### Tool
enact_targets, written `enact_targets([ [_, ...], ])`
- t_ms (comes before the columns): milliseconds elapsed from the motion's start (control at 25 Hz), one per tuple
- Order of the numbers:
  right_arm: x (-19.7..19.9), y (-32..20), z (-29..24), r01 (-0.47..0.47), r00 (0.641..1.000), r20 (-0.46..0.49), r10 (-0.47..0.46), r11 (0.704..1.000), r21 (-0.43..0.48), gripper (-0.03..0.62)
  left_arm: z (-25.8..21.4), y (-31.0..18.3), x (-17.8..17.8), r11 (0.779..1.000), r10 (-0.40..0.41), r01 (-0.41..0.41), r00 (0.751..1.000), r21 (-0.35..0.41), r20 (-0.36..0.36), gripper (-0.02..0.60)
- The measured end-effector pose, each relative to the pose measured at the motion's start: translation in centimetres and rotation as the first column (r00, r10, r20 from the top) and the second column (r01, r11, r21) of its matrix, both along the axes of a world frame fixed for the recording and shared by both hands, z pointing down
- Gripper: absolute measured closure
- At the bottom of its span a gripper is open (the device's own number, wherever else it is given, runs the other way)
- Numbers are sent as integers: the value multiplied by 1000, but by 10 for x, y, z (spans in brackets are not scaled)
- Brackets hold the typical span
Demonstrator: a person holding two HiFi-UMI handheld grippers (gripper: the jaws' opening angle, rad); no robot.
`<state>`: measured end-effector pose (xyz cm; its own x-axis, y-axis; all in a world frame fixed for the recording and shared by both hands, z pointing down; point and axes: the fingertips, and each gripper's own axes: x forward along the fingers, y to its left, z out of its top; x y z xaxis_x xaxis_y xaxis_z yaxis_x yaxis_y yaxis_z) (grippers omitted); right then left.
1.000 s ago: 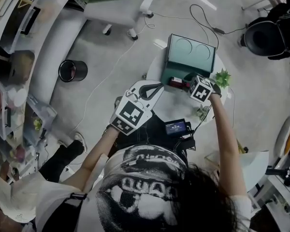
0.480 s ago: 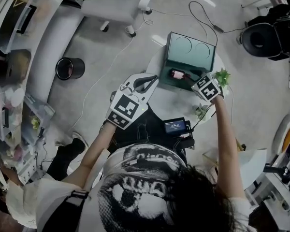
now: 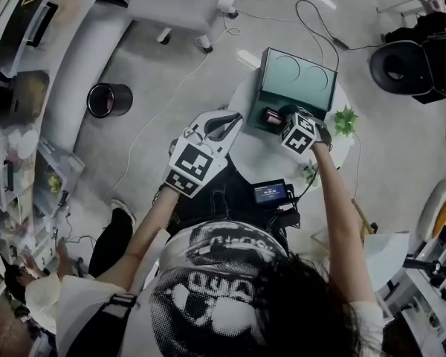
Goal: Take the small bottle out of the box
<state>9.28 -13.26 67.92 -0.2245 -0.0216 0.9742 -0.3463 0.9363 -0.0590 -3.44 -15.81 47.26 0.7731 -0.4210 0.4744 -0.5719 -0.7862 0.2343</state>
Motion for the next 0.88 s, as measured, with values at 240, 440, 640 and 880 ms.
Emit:
enact_targets([
  [240, -4, -2, 6, -39, 999, 26, 40, 998, -44, 372, 4, 3, -4, 1000, -19, 19, 1000, -16, 1, 568],
  [440, -5, -4, 3, -104, 994, 39, 106, 994, -46, 375, 5, 3, -7, 1000, -8, 8, 1000, -14, 9, 568],
  [640, -4, -11, -24, -298, 944, 140, 299, 954, -27, 376, 4, 3, -9, 1000, 10, -10, 1000, -6, 18, 568],
  [880, 3, -20, -61, -503, 830, 262, 492, 864, -31, 381, 4, 7, 1, 998, 61, -61, 998, -4, 9, 568],
])
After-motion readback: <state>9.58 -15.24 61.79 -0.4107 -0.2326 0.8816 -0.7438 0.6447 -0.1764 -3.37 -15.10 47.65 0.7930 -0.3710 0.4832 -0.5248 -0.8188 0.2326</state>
